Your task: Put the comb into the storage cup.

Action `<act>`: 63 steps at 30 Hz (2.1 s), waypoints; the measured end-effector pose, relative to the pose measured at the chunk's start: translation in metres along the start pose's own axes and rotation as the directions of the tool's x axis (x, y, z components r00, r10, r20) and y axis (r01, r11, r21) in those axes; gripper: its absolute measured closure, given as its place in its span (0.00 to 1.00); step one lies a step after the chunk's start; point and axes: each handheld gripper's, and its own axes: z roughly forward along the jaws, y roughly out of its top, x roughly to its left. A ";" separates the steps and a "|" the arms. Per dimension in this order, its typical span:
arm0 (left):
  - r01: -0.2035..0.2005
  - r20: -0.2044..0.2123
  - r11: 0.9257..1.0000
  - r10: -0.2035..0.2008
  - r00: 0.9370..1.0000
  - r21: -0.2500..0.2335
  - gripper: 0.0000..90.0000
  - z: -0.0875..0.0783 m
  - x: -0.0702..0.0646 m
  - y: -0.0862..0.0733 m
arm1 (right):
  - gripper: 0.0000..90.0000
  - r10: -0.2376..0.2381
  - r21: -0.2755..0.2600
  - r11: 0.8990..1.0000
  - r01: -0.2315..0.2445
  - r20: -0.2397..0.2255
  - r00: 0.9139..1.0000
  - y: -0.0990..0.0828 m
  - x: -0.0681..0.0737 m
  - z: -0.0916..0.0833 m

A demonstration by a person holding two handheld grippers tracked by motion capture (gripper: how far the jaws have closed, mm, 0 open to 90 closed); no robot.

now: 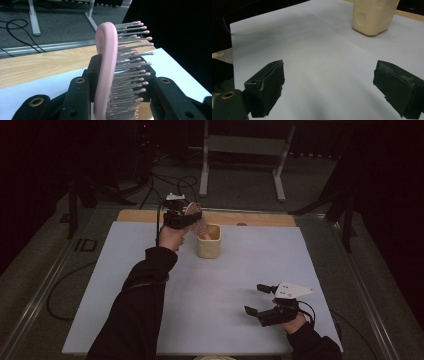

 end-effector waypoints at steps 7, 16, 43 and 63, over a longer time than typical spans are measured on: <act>-0.005 -0.009 1.000 0.005 1.000 0.016 0.71 0.000 0.000 0.001 | 0.11 0.001 0.000 1.000 -0.001 0.002 1.000 0.000 0.000 -0.001; -0.002 -0.048 1.000 0.004 0.999 0.030 0.66 0.000 0.001 0.002 | 0.11 0.001 0.001 1.000 -0.001 0.004 1.000 0.000 -0.001 -0.001; -0.023 -0.074 0.996 0.029 0.997 0.088 0.16 -0.013 0.001 0.003 | 0.11 0.002 -0.001 1.000 -0.002 0.016 1.000 0.001 -0.001 -0.002; -0.090 0.021 0.991 0.088 0.996 0.101 0.00 -0.030 0.003 -0.006 | 0.11 0.000 0.006 1.000 0.000 0.023 1.000 0.001 -0.001 -0.003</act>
